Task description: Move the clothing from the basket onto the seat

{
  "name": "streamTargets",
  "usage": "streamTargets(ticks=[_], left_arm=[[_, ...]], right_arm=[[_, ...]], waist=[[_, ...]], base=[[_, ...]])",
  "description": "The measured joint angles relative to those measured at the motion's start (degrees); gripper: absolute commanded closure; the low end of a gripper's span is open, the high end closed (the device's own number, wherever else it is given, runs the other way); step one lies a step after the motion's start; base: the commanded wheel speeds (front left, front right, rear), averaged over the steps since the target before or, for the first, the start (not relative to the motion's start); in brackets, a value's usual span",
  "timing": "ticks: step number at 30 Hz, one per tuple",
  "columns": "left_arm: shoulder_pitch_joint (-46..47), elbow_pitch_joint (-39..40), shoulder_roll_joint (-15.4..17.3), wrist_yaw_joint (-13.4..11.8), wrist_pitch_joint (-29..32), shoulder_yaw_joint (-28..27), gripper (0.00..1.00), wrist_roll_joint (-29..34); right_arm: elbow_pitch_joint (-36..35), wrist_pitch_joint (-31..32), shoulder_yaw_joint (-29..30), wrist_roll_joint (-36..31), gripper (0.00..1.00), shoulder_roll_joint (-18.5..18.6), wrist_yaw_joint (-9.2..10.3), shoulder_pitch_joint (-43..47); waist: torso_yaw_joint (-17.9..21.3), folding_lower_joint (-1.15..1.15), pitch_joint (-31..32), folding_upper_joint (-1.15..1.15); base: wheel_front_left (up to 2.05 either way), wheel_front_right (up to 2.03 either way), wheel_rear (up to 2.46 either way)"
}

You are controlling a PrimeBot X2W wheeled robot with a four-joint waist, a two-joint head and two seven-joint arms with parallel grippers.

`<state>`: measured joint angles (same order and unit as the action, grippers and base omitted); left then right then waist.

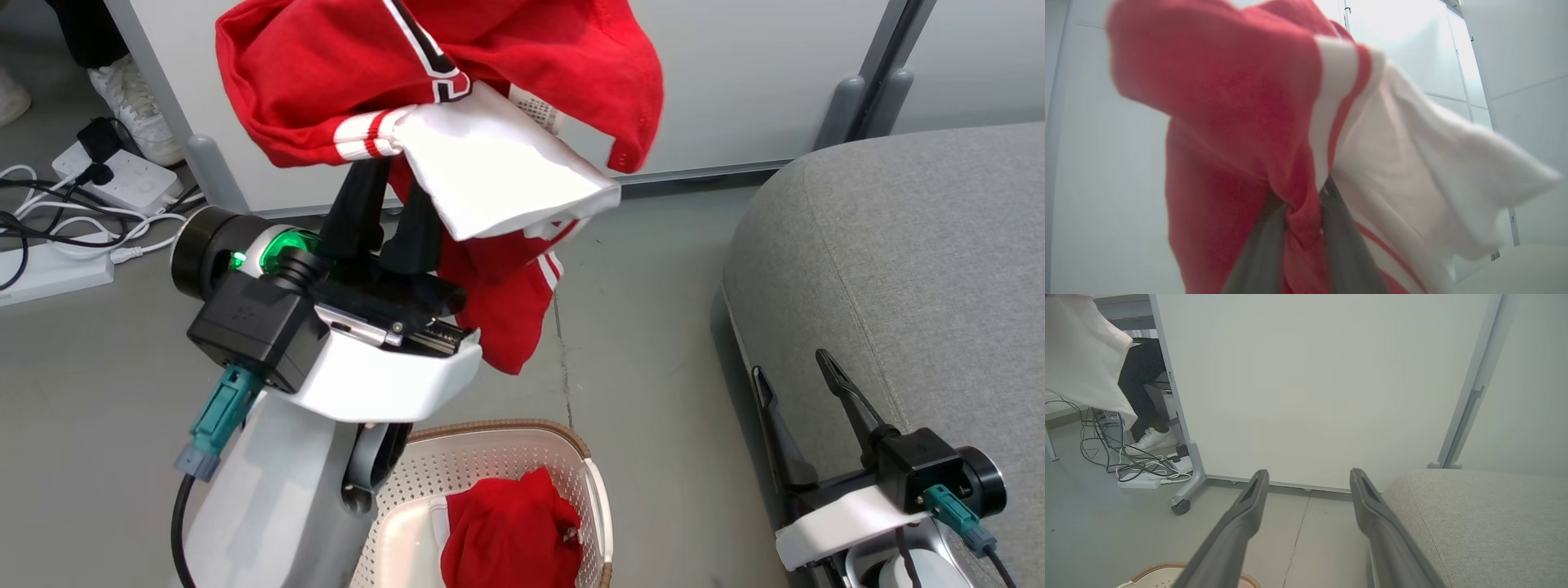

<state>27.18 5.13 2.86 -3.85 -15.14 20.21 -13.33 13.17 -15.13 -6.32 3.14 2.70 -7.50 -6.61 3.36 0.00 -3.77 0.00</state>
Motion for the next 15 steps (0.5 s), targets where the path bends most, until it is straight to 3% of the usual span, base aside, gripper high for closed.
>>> streamTargets(ticks=[3,8,15], left_arm=[[-0.86,1.32,-0.01,0.42,0.00,1.20,1.00,-2.03],[-1.38,0.18,-0.08,3.18,0.00,4.97,1.00,-2.04],[-2.46,-0.64,-0.07,3.49,0.01,7.54,1.00,-3.32]], right_arm=[[-0.04,0.00,0.00,0.00,0.00,0.20,0.00,0.17],[-1.22,-0.01,-1.46,0.42,0.00,0.79,0.00,0.48],[-1.87,-0.01,-2.46,0.73,0.00,1.18,0.00,0.75]], waist=[[0.24,0.00,0.31,0.00],[0.52,0.00,0.33,0.00],[1.11,0.00,0.41,0.00]], base=[[0.00,0.00,0.00],[0.00,0.00,0.00],[0.00,0.00,0.00]])
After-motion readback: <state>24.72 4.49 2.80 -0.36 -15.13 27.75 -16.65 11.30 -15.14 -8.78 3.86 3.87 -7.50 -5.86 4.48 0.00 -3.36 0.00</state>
